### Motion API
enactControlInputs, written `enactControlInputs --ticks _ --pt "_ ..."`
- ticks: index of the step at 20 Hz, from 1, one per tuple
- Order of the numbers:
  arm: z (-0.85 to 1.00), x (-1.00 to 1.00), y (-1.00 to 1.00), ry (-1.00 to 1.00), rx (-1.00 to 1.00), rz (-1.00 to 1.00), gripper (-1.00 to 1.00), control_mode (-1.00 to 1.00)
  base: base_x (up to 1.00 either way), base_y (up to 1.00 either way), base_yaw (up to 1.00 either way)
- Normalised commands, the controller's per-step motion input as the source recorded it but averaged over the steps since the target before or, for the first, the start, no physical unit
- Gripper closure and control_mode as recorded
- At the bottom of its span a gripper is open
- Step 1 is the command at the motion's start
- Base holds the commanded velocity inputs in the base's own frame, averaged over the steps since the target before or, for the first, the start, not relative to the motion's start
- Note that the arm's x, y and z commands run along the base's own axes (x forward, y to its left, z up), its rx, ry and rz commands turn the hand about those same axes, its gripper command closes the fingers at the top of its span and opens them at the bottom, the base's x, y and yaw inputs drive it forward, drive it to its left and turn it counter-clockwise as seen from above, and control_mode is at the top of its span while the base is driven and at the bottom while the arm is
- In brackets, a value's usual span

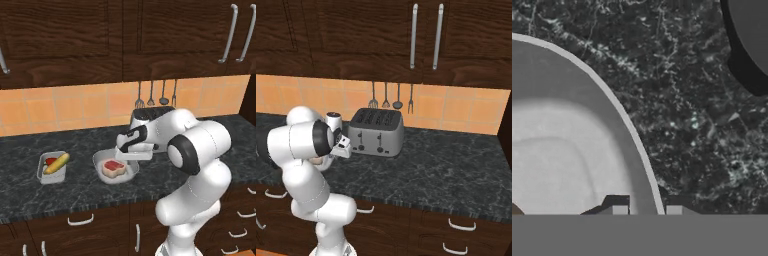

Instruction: Take the meat container that has the steak and place it on the second highest rack of the freezer. Then take the vegetable container that has the cucumber and bell pepper and place it on the highest rack of the freezer.

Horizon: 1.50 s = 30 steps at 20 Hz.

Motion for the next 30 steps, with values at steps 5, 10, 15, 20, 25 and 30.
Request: enactControlInputs --ticks 5,10,15,20,25,30 --pt "0.0 -0.05 0.02 0.0 0.0 0.0 1.0 -1.0 0.0 0.0 0.0" --pt "0.32 -0.67 -0.01 -0.08 0.08 -0.17 1.0 -1.0 0.0 0.0 0.0" --pt "0.63 -0.71 0.0 -0.05 0.07 -0.27 1.0 -1.0 0.0 0.0 0.0" --pt "0.72 -0.51 -0.09 -0.04 0.0 -0.25 1.0 -1.0 0.0 0.0 0.0" --pt "0.87 -0.65 -0.43 0.0 0.0 -0.3 1.0 -1.0 0.0 0.0 0.0" --pt "0.75 -0.78 -0.46 0.0 0.0 -0.28 1.0 -1.0 0.0 0.0 0.0"
